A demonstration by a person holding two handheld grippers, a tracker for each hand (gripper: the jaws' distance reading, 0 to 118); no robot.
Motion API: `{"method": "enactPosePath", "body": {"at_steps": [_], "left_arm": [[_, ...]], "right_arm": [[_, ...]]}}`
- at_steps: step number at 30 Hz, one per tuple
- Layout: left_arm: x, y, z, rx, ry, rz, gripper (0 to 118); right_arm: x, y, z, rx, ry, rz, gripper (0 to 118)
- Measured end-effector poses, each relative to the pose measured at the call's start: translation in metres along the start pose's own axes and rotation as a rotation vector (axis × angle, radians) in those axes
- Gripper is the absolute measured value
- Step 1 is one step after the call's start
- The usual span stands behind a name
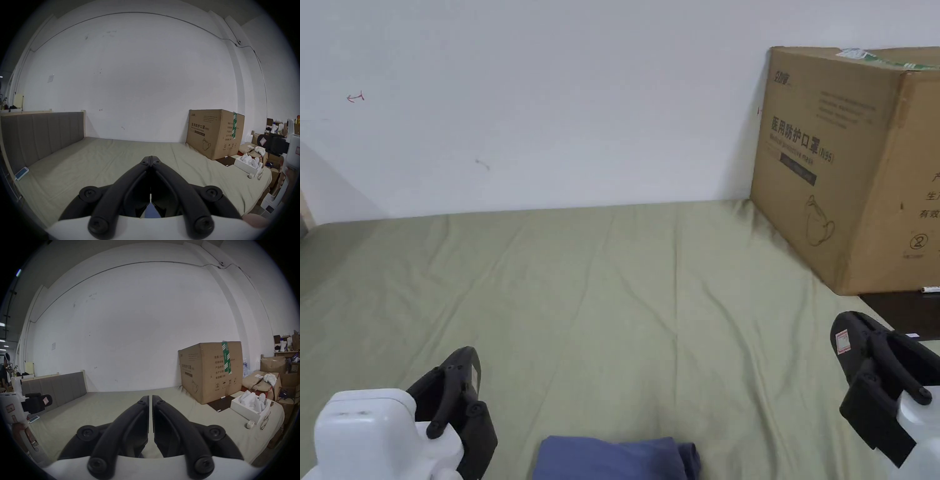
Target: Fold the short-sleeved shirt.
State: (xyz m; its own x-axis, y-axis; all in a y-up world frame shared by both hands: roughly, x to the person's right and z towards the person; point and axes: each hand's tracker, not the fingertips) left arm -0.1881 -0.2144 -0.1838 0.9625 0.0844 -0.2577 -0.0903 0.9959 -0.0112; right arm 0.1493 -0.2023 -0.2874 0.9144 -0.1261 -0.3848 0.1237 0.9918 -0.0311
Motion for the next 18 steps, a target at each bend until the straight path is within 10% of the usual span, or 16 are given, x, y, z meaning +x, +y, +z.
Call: {"method": "enactPosePath", "body": {"at_steps": [7,18], "left_arm": [[-0.032,-0.020,-0.007,-0.142,-0.026,0.022,0],[-0.106,-0.086,-0.052,-0.519,-0.253,0.343,0]], "right_arm": [[-0.013,-0.064,-0.062,-0.589,0.363,-0.199,4],[0.001,-0.203,-0.129,-1.145,0.357,-0.447,4]]}}
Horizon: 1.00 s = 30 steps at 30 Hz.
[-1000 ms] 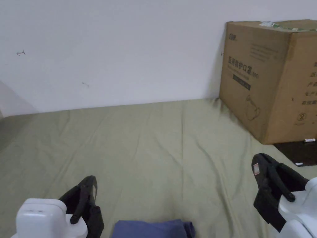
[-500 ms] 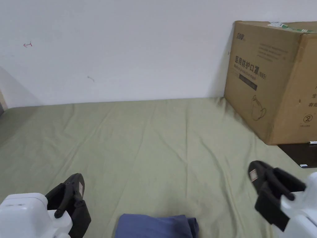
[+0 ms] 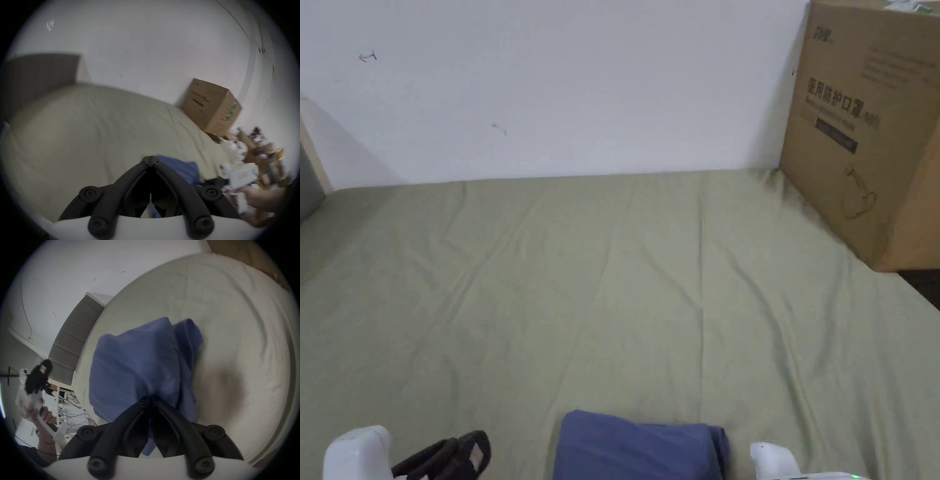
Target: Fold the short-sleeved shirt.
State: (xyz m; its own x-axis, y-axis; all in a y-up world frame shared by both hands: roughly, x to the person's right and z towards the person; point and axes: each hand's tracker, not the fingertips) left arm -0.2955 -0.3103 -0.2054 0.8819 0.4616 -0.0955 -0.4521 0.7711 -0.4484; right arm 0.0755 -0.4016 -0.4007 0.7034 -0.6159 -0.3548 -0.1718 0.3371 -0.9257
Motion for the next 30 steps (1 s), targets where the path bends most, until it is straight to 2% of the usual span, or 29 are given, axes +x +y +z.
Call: {"method": "enactPosePath", "body": {"at_steps": [1,2,3,4,5,7,8,10,12,15,17,19,20,21,22,23,24,25,26,28,30], "left_arm": [[-0.016,0.002,-0.013,-0.103,-0.108,0.093,3],[-0.030,0.001,-0.026,-0.192,-0.182,0.181,23],[-0.042,-0.002,-0.039,-0.257,-0.228,0.238,54],[-0.054,-0.007,-0.052,-0.288,-0.251,0.276,89],[-0.061,-0.012,-0.063,-0.317,-0.250,0.296,118],[-0.077,-0.020,-0.089,-0.401,-0.307,0.333,113],[-0.085,-0.023,-0.098,-0.380,-0.364,0.381,118],[-0.096,-0.031,-0.121,-0.415,-0.404,0.487,118],[-0.097,-0.041,-0.147,-0.478,-0.531,0.586,118],[-0.087,-0.050,-0.179,-0.513,-0.714,0.620,118],[-0.071,-0.059,-0.202,-0.574,-0.774,0.642,118],[-0.057,-0.066,-0.213,-0.556,-0.787,0.595,117],[-0.054,-0.064,-0.216,-0.550,-0.766,0.536,103],[-0.054,-0.064,-0.217,-0.533,-0.718,0.483,69],[-0.059,-0.068,-0.217,-0.525,-0.609,0.444,28],[-0.070,-0.076,-0.220,-0.565,-0.470,0.437,24],[-0.075,-0.077,-0.217,-0.559,-0.568,0.609,24],[-0.062,-0.067,-0.213,-0.542,-0.607,0.508,24],[-0.060,-0.067,-0.212,-0.558,-0.561,0.442,24],[-0.056,-0.061,-0.207,-0.554,-0.539,0.467,24],[-0.047,-0.053,-0.197,-0.555,-0.480,0.406,25]], "right_arm": [[0.005,0.003,0.001,-0.008,0.030,-0.034,4],[0.008,0.005,0.002,-0.012,0.012,-0.038,4],[0.009,0.005,0.003,-0.009,-0.001,-0.024,4],[0.010,0.006,0.002,-0.015,-0.002,-0.016,4],[0.009,0.006,0.001,-0.022,0.002,-0.002,4],[0.004,0.005,0.000,-0.024,-0.010,0.029,4],[0.003,0.005,0.000,-0.024,-0.013,0.035,4],[0.003,0.005,0.001,-0.023,-0.014,0.036,4],[0.006,0.004,0.002,-0.022,0.000,0.023,4],[0.013,0.005,0.003,-0.033,0.041,-0.050,4],[0.017,0.005,0.003,-0.038,0.060,-0.098,4],[0.017,0.005,0.003,-0.038,0.057,-0.100,4],[0.018,0.005,0.003,-0.037,0.058,-0.099,4],[0.018,0.005,0.003,-0.037,0.059,-0.097,4],[0.018,0.004,0.003,-0.034,0.062,-0.097,4],[0.019,0.004,0.003,-0.033,0.064,-0.100,4],[0.020,0.002,0.003,-0.028,0.082,-0.109,4],[0.020,0.001,0.003,-0.024,0.080,-0.111,4],[0.020,0.001,0.002,-0.028,0.071,-0.114,4],[0.021,0.002,0.002,-0.025,0.076,-0.166,4],[0.015,0.001,0.008,-0.014,0.060,-0.179,4]]}}
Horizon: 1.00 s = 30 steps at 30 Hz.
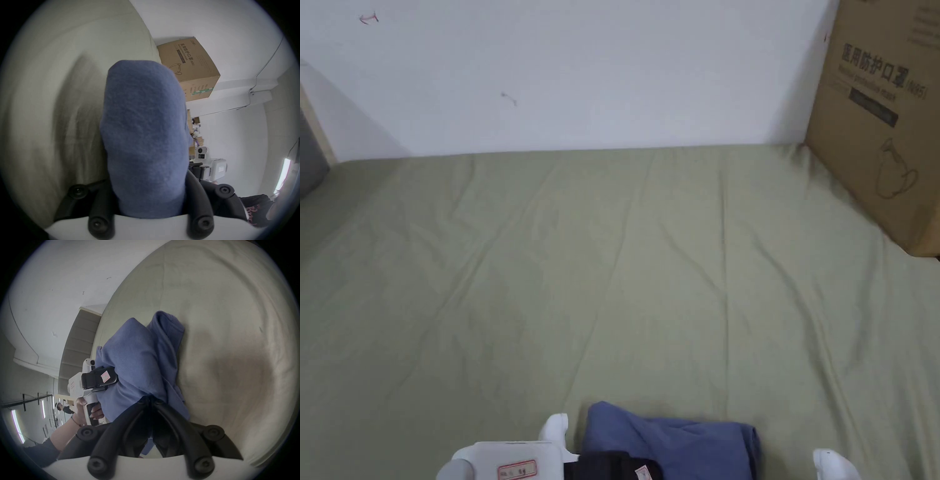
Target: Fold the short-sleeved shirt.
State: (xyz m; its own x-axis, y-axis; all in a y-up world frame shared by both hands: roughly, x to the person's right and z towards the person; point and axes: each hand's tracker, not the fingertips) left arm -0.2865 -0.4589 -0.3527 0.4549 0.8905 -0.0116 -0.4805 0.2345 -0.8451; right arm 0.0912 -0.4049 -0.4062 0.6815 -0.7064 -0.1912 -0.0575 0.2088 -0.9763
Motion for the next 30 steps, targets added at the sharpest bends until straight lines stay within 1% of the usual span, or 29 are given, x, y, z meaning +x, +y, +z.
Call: {"method": "enactPosePath", "body": {"at_steps": [1,3,4,6,7,10,12,15,16,18,19,21,22,24,25,26,27,28,29,30], "left_arm": [[0.010,-0.001,0.006,0.002,0.023,-0.019,25],[0.032,-0.003,0.027,0.016,0.070,-0.105,25],[0.039,-0.002,0.041,0.034,0.086,-0.138,25],[0.050,0.000,0.080,0.070,0.108,-0.156,25],[0.052,0.002,0.098,0.087,0.125,-0.150,25],[0.050,0.013,0.166,0.134,0.237,-0.144,25],[0.046,0.022,0.206,0.157,0.362,-0.168,25],[0.036,0.037,0.262,0.179,0.599,-0.132,25],[0.031,0.043,0.274,0.173,0.688,-0.143,25],[0.026,0.055,0.297,0.130,0.901,-0.198,26],[0.025,0.060,0.303,0.097,1.027,-0.243,26],[0.021,0.067,0.310,0.041,1.235,-0.340,26],[0.019,0.070,0.314,0.026,1.293,-0.365,26],[0.013,0.074,0.325,0.043,1.333,-0.355,27],[0.012,0.075,0.329,0.057,1.323,-0.340,32],[0.012,0.077,0.334,0.069,1.334,-0.343,55],[0.014,0.077,0.338,0.101,1.360,-0.358,85],[0.015,0.077,0.342,0.121,1.397,-0.382,109],[0.019,0.076,0.347,0.153,1.424,-0.413,118],[0.025,0.074,0.353,0.204,1.436,-0.460,116]], "right_arm": [[-0.007,-0.001,0.005,0.017,-0.015,0.010,4],[-0.025,-0.005,0.023,0.063,-0.052,0.072,4],[-0.032,-0.006,0.033,0.083,-0.049,0.093,4],[-0.045,-0.010,0.055,0.116,0.035,0.128,4],[-0.051,-0.012,0.065,0.132,0.058,0.137,4],[-0.067,-0.021,0.095,0.191,0.046,0.169,4],[-0.075,-0.028,0.109,0.231,0.017,0.207,4],[-0.085,-0.035,0.126,0.254,-0.041,0.261,4],[-0.087,-0.037,0.130,0.255,-0.048,0.270,4],[-0.095,-0.041,0.136,0.254,-0.070,0.290,4],[-0.096,-0.042,0.138,0.256,-0.086,0.296,4],[-0.097,-0.043,0.140,0.255,-0.121,0.299,4],[-0.096,-0.043,0.140,0.255,-0.131,0.296,4],[-0.095,-0.044,0.140,0.254,-0.142,0.286,4],[-0.095,-0.044,0.139,0.253,-0.146,0.282,4],[-0.096,-0.044,0.138,0.250,-0.152,0.279,4],[-0.096,-0.045,0.136,0.248,-0.159,0.276,4],[-0.097,-0.045,0.135,0.246,-0.162,0.276,4],[-0.098,-0.045,0.134,0.243,-0.163,0.278,4],[-0.100,-0.045,0.134,0.242,-0.165,0.282,4]]}}
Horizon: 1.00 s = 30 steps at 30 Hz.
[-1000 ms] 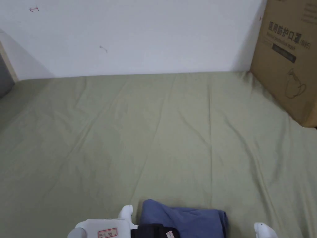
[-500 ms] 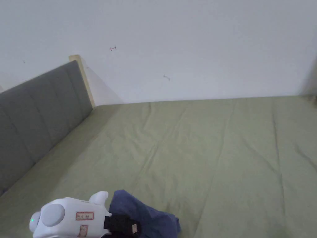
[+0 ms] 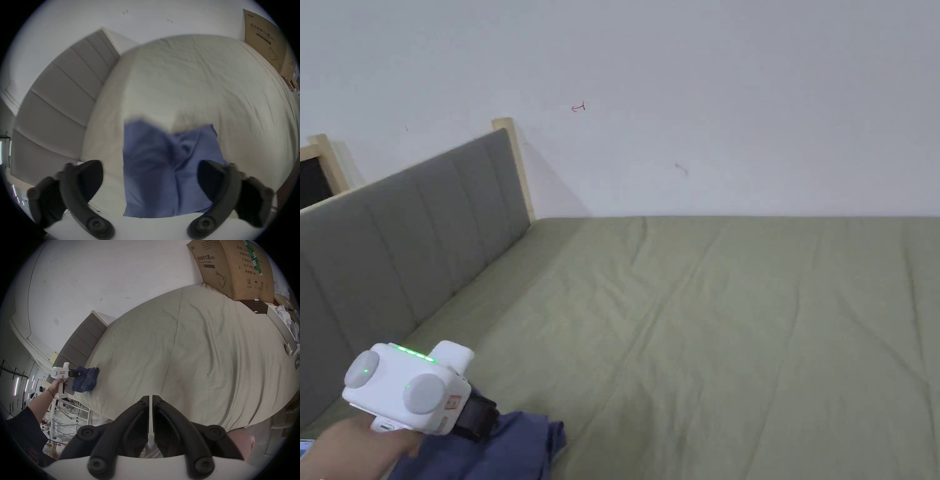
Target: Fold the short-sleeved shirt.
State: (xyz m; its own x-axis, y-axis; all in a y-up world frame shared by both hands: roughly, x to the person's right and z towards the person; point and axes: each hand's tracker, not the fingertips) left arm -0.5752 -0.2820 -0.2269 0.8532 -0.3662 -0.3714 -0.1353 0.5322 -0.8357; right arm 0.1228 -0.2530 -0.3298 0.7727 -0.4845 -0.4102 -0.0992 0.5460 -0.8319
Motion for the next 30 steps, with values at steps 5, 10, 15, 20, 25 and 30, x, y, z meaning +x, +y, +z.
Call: {"method": "enactPosePath", "body": {"at_steps": [5,10,15,20,25,30], "left_arm": [[-0.003,-0.001,0.047,0.172,-0.035,0.050,116],[0.064,-0.026,0.119,0.319,-0.353,0.219,112],[0.150,-0.055,0.169,0.403,-0.563,0.366,8],[0.209,-0.062,0.219,0.665,-0.536,0.366,0],[0.242,-0.044,0.279,0.933,-0.410,0.307,0],[0.259,-0.020,0.320,1.095,-0.271,0.270,0]], "right_arm": [[-0.011,0.006,-0.001,0.028,0.001,0.040,4],[-0.021,0.013,0.002,0.112,0.007,0.077,4],[-0.027,0.021,0.008,0.167,0.031,0.082,4],[-0.043,0.024,0.031,0.279,-0.005,0.194,4],[-0.067,0.030,0.076,0.581,-0.037,0.350,4],[-0.083,0.022,0.100,0.974,-0.218,0.463,4]]}}
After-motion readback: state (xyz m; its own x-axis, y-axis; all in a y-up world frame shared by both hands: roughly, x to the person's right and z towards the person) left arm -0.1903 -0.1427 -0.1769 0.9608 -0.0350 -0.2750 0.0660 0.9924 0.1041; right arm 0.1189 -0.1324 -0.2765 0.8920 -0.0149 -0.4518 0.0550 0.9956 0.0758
